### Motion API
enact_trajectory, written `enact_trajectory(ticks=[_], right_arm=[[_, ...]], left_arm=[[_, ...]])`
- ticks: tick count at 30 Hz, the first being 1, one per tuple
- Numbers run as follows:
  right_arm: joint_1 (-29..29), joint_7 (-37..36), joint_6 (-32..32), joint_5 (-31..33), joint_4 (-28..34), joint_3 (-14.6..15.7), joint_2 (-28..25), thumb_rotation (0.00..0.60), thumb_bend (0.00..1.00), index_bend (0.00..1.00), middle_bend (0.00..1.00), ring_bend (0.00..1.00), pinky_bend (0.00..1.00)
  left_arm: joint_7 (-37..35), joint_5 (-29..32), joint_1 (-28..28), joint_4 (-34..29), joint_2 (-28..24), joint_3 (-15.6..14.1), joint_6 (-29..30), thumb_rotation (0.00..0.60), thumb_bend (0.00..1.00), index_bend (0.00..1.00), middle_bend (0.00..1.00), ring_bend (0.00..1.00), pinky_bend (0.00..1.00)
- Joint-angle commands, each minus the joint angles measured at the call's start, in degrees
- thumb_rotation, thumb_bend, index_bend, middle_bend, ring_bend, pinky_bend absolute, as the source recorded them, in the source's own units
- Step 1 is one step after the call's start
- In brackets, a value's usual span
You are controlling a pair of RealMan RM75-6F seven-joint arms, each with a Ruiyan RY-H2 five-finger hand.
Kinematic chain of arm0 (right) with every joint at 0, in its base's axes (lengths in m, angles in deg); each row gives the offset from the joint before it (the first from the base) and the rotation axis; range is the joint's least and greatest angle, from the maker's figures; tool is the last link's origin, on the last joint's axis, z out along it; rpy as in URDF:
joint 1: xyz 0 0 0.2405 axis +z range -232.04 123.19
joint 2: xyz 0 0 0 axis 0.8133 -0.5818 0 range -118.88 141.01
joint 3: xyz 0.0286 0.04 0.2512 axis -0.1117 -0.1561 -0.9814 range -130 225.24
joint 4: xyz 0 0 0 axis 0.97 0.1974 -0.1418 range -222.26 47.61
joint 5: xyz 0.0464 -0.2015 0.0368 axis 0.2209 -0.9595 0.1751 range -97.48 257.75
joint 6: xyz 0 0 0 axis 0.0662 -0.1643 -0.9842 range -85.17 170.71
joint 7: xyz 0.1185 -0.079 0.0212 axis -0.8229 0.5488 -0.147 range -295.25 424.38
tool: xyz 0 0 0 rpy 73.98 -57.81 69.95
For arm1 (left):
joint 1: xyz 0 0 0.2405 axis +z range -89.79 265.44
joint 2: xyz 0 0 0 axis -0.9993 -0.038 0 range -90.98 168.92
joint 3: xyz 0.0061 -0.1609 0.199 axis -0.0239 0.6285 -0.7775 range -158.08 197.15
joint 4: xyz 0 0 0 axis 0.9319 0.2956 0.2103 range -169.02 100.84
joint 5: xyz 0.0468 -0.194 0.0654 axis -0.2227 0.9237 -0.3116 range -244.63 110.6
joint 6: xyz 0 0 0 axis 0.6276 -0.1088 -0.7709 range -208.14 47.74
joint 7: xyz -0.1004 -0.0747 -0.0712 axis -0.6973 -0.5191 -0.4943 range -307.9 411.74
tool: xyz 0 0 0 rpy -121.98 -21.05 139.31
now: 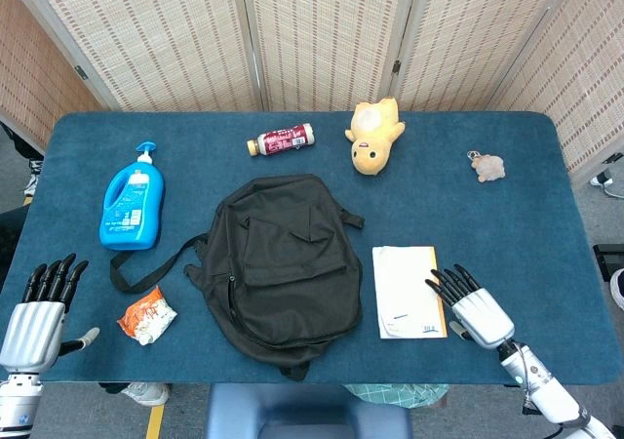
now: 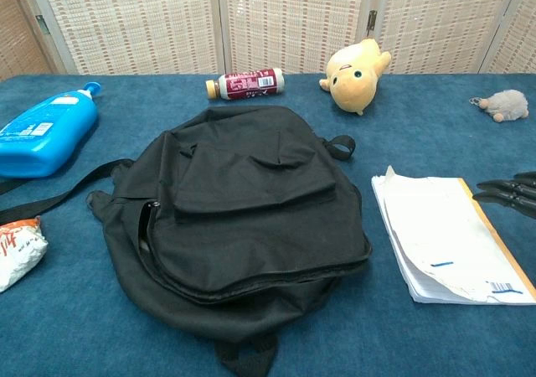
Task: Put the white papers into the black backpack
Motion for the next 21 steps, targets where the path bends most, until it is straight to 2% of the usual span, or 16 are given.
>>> enact_trajectory(ticks=[1, 6, 21], right_arm=[[-0.11, -0.98, -0.44, -0.22, -1.61, 0.39, 1.07, 0.6, 0.33, 0.03, 0.07, 0.09, 0.0], [-0.38, -2.22, -1.25, -0.17, -3.88, 0.59, 2.39, 0.6, 0.43, 0.03, 0.07, 0.09, 0.0], [-0.84, -3.95, -1.01, 0.19, -8.31, 1.45, 4.59, 0.6, 0.43, 0.03, 0.07, 0.09, 0.0]], left_arm=[[-0.12, -0.05, 0.02, -0.18, -0.1, -0.03, 0.01, 0.6, 0.12, 0.06, 0.06, 0.05, 0.0], [0.04, -0.04, 0.08, -0.53, -0.31, -0.17, -0.13, 0.6, 0.12, 0.06, 0.06, 0.05, 0.0], [0.26, -0.23, 0.09, -1.1, -0.46, -0.3, -0.28, 0.6, 0.12, 0.05, 0.06, 0.05, 0.0]])
